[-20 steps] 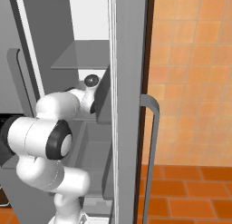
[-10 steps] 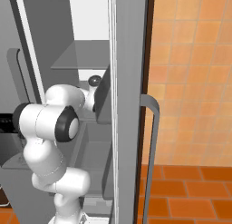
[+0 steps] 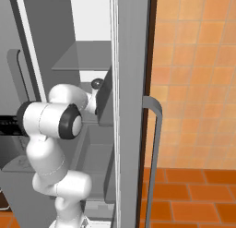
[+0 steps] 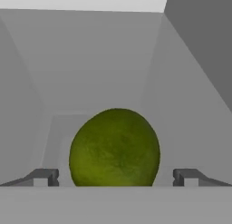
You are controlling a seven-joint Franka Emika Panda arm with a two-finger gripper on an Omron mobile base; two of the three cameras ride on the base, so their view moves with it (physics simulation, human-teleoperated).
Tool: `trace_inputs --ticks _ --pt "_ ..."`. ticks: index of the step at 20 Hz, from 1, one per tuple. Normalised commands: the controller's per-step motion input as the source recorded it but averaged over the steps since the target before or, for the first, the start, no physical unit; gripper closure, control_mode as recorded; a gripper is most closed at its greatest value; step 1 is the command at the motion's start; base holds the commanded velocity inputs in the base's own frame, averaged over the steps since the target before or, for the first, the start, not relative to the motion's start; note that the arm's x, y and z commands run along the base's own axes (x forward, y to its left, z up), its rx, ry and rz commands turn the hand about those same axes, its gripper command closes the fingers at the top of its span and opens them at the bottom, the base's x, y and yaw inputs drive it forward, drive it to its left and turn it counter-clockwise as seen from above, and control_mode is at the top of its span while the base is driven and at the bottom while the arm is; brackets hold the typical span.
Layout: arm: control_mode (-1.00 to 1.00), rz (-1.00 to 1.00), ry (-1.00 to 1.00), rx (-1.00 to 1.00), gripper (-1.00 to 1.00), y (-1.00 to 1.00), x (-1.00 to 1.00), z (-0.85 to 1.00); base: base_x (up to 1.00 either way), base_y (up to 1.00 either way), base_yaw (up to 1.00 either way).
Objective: Place one lime and one steak in each tupperware on the nearby counter, to pack two identical lunches.
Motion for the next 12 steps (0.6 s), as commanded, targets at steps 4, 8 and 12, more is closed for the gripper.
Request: trace_inputs --ticks 4,8,12 --pt "-1.00 0.00 0.01 0.00 -1.00 0.00 0.09 -0.23 0.00 0.00 0.00" --pt "-1.00 0.00 0.00 0.00 -1.00 0.00 0.16 -0.05 0.00 0.00 0.00" --pt "-1.00 0.00 0.00 0.00 -1.00 0.00 0.13 -0.03 0.00 0.00 0.00"
